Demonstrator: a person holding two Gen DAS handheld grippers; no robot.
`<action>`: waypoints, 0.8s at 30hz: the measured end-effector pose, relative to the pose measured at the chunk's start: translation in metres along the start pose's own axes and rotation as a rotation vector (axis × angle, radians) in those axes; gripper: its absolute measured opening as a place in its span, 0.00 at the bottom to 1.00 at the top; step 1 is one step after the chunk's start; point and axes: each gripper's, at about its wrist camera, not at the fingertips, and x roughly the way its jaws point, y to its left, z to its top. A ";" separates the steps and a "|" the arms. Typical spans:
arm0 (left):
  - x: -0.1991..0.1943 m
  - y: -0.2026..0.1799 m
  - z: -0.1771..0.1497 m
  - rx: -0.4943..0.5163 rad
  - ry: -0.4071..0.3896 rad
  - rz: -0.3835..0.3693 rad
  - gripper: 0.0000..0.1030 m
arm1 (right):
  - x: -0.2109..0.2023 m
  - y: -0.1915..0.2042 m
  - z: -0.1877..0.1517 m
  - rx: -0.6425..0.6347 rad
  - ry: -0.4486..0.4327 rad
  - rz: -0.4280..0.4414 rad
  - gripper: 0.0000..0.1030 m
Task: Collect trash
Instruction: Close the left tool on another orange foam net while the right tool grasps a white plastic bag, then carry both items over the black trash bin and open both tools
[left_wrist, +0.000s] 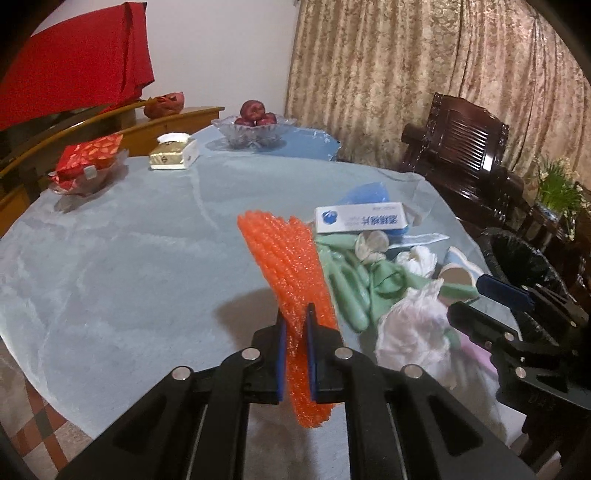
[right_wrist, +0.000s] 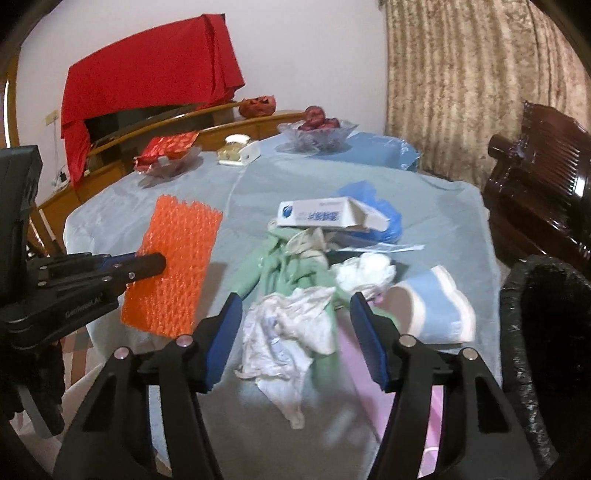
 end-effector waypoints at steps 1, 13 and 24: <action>0.000 0.001 -0.001 0.002 0.002 0.003 0.09 | 0.003 0.002 -0.001 -0.007 0.006 -0.001 0.53; -0.003 0.003 -0.004 -0.014 -0.014 -0.004 0.09 | 0.026 0.009 -0.012 -0.040 0.091 0.014 0.08; -0.017 -0.009 0.011 0.005 -0.057 -0.024 0.09 | -0.024 -0.004 0.013 -0.014 -0.032 0.007 0.07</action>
